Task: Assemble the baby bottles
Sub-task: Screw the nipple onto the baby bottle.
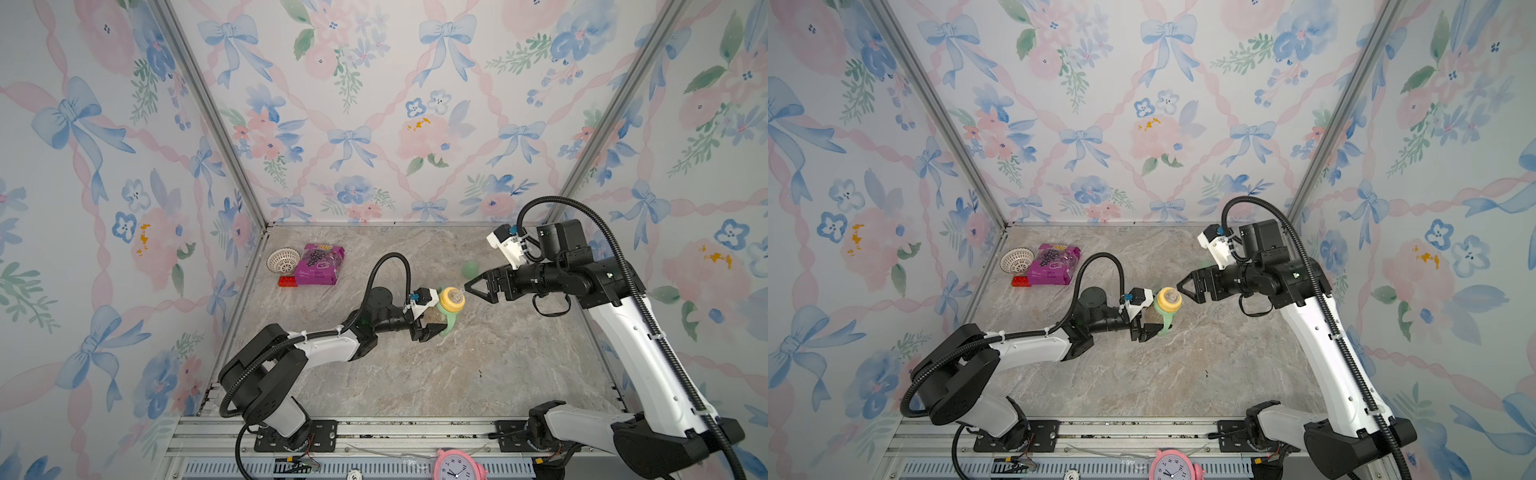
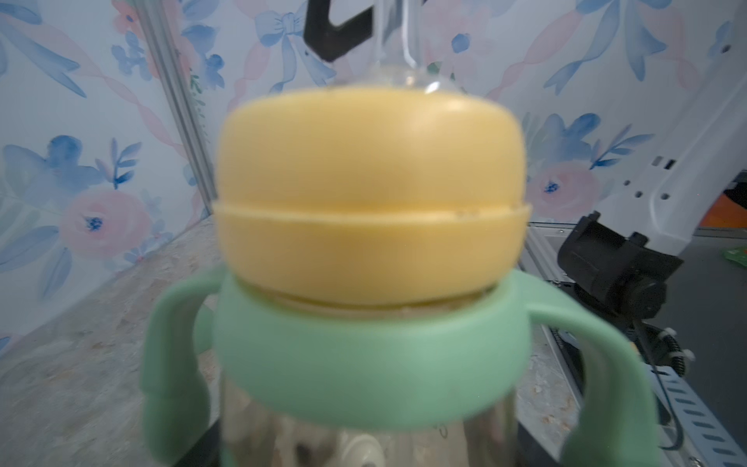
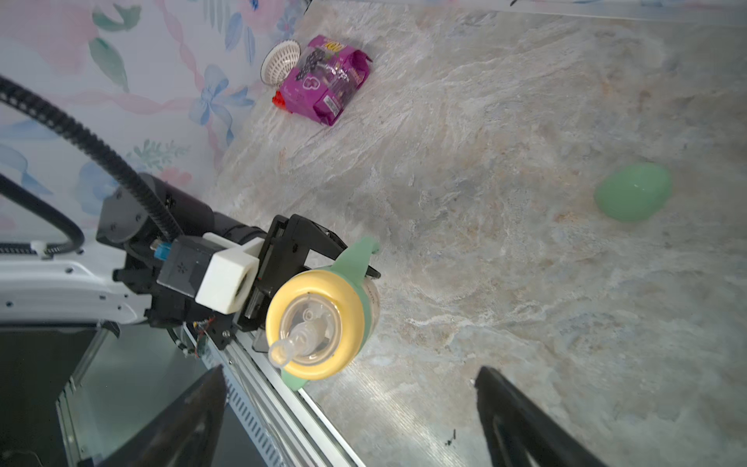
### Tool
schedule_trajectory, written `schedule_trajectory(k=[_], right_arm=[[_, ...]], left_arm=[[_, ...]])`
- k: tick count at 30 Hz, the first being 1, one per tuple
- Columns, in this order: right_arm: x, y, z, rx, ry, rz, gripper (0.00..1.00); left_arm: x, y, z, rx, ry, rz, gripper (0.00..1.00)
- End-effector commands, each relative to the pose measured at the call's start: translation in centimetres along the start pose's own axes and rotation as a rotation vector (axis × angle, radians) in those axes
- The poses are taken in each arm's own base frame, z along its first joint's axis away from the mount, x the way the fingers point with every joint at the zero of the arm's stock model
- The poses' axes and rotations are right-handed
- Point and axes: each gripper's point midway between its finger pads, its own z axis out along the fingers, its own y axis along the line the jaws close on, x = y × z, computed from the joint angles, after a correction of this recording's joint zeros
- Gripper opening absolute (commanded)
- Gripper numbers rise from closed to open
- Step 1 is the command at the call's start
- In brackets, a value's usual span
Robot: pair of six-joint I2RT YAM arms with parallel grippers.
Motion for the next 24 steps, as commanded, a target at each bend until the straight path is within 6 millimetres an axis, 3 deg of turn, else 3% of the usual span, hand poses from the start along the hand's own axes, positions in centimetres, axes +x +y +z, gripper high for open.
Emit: schedule_trajectory(k=[1,5,17,24], right_arm=[[1.6,2.5,0.5,-0.154,0.041,-0.242,0.96],[2.0,3.3,1.9,-0.208,0.078,-0.272,0.96],[4.8,2.8,5.2,-0.227,0.199,-0.254,1.0],[4.8,2.4,6.3,-0.216,0.222,-0.238,0.88]], left_arm=[[-1.9,-2.3,-0.3,0.14,-0.03,-0.029,0.0],[-1.9,-2.4,-0.2,0.144,-0.029,-0.036,0.0],[-1.6,-2.7,-0.1,0.159,-0.022,-0.044,0.0],[-2.8,-2.4,0.2,0.161,-0.042,-0.024,0.0]])
